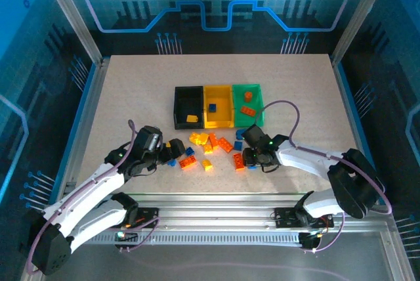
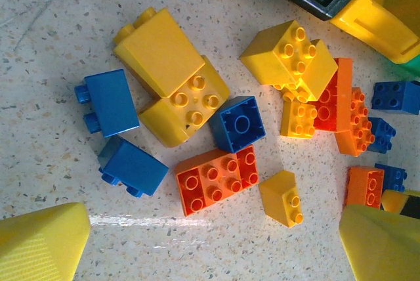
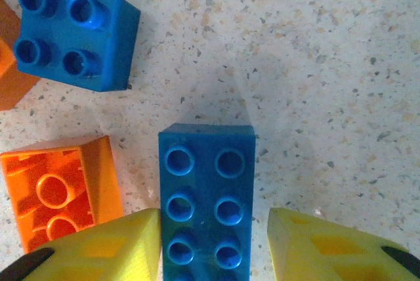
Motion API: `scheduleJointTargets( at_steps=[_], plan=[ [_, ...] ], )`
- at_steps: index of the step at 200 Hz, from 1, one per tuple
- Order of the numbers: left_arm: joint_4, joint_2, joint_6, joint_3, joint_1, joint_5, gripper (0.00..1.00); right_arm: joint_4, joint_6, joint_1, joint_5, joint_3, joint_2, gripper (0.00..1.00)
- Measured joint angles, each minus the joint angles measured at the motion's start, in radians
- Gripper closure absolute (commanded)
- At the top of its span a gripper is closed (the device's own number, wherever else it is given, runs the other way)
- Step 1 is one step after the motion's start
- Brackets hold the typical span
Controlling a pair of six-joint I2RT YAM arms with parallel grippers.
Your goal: Sort the legos into containers by color
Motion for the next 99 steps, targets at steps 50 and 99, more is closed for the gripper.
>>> scheduleJointTargets(
  at_steps=[50,99],
  plan=[
    [0.01,0.003,0.0,-0.003,0.0,0.0,0.01,-0.019,-0.017,0.0,0.005,0.029,0.02,0.52],
    [0.015,0.004,0.0,-0.005,0.0,0.0,0.01,-0.031,-0.01,0.0,0.027,0.043,0.114,0.63]
  ],
)
